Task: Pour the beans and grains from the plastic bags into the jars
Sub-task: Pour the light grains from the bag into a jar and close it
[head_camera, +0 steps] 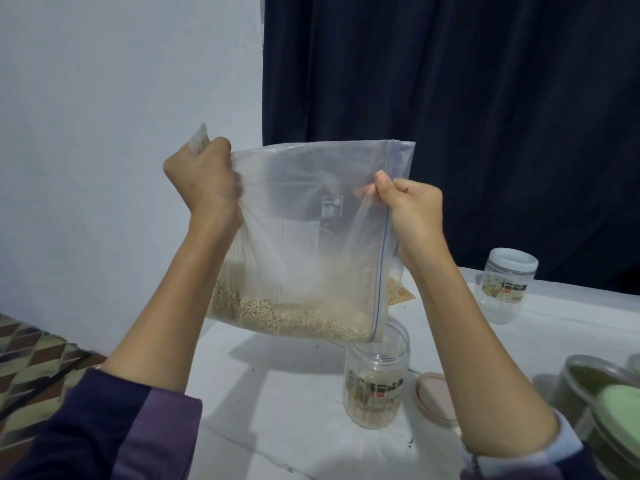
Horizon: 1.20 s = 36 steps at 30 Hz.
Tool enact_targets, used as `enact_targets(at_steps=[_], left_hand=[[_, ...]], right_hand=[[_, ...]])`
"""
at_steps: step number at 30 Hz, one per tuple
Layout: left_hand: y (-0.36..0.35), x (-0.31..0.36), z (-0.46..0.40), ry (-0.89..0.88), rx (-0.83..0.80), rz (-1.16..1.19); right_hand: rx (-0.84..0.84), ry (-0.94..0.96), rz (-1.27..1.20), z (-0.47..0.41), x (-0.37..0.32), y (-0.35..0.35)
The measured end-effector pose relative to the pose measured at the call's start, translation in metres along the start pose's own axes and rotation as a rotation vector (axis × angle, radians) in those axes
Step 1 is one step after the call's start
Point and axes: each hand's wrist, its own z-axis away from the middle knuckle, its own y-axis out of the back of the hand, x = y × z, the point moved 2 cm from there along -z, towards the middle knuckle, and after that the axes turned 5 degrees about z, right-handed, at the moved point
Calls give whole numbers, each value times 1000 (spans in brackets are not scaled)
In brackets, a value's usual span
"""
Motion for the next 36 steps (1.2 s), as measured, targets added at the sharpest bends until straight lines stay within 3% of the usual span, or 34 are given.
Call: enact_targets(at_steps=[36], left_hand=[[4,14,-14,-65,2,-33]], right_hand=[[-12,28,-4,-14,-6,-15]])
